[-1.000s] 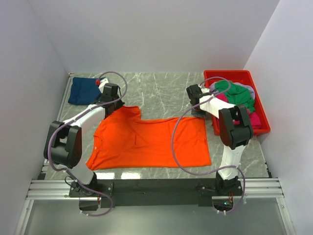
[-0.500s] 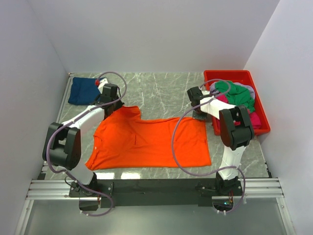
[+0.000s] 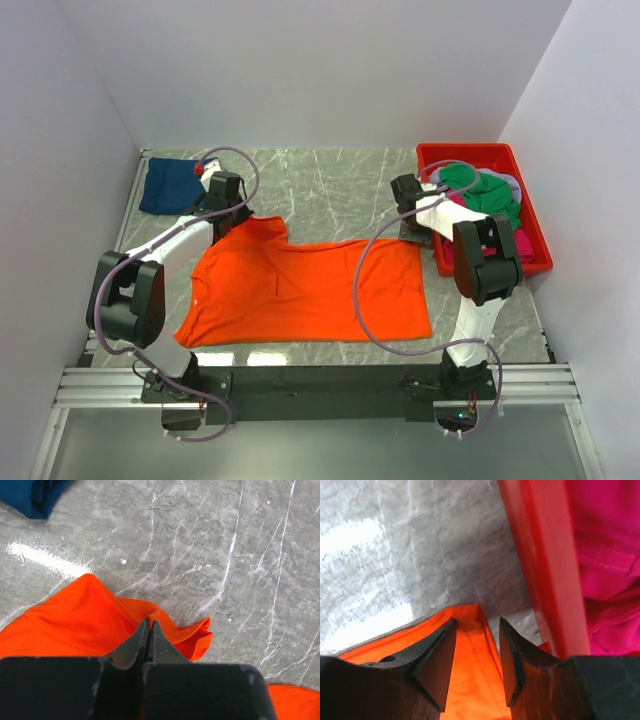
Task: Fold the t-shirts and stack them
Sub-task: Fold the tshirt
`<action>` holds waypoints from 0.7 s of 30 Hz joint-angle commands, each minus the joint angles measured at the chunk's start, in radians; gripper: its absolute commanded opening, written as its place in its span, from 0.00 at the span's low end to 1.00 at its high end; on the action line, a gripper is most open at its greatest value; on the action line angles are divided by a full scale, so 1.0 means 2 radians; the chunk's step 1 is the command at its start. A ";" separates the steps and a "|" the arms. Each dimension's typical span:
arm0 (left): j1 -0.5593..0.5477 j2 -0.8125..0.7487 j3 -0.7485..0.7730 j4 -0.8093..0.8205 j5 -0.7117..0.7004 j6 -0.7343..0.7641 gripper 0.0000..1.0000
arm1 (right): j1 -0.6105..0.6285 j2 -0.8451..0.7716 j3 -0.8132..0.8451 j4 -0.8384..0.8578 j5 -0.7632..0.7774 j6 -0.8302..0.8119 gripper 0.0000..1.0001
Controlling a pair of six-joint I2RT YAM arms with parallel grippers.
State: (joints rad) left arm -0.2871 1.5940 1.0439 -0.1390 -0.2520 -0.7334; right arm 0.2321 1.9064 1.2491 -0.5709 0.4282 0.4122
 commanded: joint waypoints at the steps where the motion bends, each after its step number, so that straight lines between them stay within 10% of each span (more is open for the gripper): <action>1: 0.002 -0.021 -0.003 0.014 -0.002 0.009 0.01 | -0.011 -0.004 0.025 0.002 0.004 -0.006 0.47; 18: 0.002 -0.028 -0.006 0.011 -0.004 0.013 0.01 | -0.029 0.017 0.034 0.016 -0.057 -0.027 0.32; 21: 0.002 -0.032 -0.007 0.011 -0.004 0.013 0.00 | -0.029 0.019 0.036 0.014 -0.060 -0.031 0.12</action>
State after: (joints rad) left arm -0.2855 1.5848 1.0344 -0.1394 -0.2520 -0.7208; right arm 0.1829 1.9293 1.2842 -0.5438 0.3199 0.3637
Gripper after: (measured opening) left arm 0.014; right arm 0.178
